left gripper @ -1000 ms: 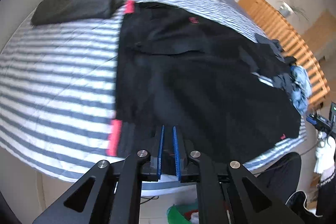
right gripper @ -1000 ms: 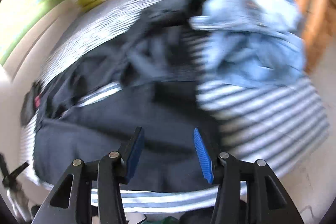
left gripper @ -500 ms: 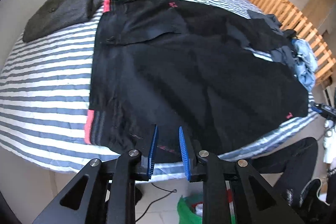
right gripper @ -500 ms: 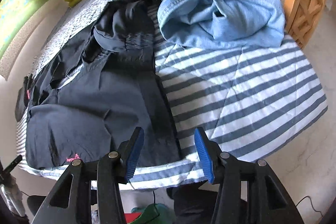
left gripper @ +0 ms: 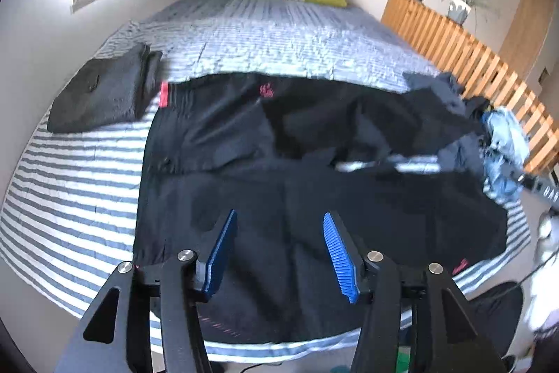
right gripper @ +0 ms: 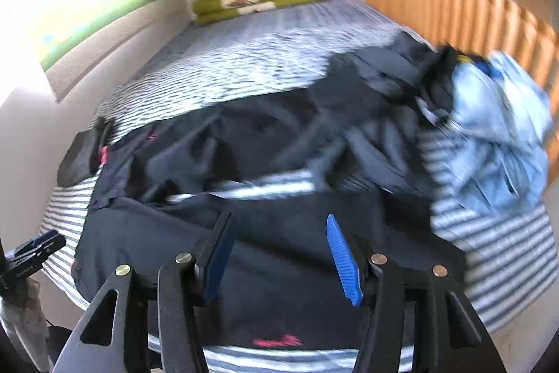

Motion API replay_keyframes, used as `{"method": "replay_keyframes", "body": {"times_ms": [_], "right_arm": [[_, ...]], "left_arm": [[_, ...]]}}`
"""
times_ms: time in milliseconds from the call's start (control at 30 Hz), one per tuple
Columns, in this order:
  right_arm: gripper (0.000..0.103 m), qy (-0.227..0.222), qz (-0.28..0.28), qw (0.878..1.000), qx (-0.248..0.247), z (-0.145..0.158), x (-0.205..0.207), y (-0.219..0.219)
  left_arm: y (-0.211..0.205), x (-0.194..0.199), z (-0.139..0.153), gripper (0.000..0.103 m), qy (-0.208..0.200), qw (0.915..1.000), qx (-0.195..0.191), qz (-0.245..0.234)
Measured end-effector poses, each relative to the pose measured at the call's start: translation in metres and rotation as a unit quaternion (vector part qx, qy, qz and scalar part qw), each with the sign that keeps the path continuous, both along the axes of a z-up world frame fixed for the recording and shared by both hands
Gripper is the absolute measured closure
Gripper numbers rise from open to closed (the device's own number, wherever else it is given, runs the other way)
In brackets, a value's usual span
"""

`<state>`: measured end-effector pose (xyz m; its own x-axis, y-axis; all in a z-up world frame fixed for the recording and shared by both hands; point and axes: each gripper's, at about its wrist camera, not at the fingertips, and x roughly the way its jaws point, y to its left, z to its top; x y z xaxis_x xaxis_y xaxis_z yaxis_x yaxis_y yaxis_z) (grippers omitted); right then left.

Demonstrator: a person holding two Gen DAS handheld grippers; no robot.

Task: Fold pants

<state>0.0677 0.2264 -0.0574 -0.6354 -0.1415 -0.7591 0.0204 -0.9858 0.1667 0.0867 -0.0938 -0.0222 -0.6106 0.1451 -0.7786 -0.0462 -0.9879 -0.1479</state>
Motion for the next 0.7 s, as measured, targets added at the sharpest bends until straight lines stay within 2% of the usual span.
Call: {"method": "replay_keyframes", "body": {"times_ms": [100, 200, 400, 700], "right_arm": [[0.049, 0.008, 0.028, 0.999, 0.014, 0.005, -0.001, -0.033], [0.047, 0.011, 0.042, 0.999, 0.018, 0.007, 0.0, -0.054], [0.044, 0.011, 0.042, 0.999, 0.029, 0.005, 0.001, -0.065], [0.043, 0.012, 0.033, 0.999, 0.033, 0.004, 0.01, -0.069]], "left_arm": [[0.006, 0.0, 0.013, 0.038, 0.016, 0.9998, -0.003, 0.01], [0.01, 0.001, 0.022, 0.037, 0.026, 0.9993, -0.018, 0.019], [0.015, 0.004, 0.029, 0.028, 0.033, 0.9986, -0.03, 0.029], [0.016, 0.011, 0.027, 0.024, 0.028, 0.9982, -0.037, 0.039]]}}
